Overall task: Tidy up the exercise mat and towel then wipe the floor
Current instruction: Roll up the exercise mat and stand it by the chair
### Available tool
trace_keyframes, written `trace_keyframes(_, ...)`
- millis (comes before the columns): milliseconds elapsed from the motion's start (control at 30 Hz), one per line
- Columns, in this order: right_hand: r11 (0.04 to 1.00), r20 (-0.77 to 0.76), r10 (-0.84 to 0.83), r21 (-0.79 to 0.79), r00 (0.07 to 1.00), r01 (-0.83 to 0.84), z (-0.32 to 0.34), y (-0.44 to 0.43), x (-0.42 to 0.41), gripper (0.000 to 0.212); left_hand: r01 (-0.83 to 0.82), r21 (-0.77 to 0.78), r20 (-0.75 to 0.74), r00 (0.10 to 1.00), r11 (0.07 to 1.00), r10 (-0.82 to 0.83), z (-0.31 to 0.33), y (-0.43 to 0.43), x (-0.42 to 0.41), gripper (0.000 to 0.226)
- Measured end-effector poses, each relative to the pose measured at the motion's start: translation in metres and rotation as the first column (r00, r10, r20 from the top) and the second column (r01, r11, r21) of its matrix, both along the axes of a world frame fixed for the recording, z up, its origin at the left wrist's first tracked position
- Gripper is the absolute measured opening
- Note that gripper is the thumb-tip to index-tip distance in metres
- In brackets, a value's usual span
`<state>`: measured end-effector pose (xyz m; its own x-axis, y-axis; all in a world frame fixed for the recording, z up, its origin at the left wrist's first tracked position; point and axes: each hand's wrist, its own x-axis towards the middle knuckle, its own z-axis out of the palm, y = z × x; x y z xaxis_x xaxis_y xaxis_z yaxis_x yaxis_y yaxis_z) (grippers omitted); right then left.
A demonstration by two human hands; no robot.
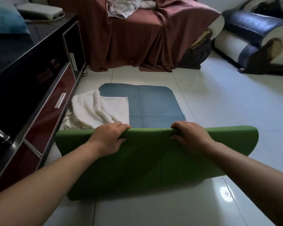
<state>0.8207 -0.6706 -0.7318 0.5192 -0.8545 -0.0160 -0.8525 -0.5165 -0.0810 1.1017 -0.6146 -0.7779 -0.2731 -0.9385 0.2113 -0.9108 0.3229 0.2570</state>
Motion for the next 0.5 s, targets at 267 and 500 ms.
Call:
trace_keyframes(267, 0.995, -0.038, 0.098, 0.016, 0.995, -0.097, -0.023, -0.059, 0.013, 0.031, -0.099, -0.021, 0.018, 0.995, 0.995, 0.099, -0.024, -0.027, 0.011, 0.051)
trace_keyframes(500, 0.964, 0.047, 0.25, 0.075, 0.967, -0.253, -0.041, -0.129, 0.021, 0.026, -0.309, 0.044, 0.11, 0.947, 0.95, 0.303, -0.035, -0.063, 0.001, 0.047)
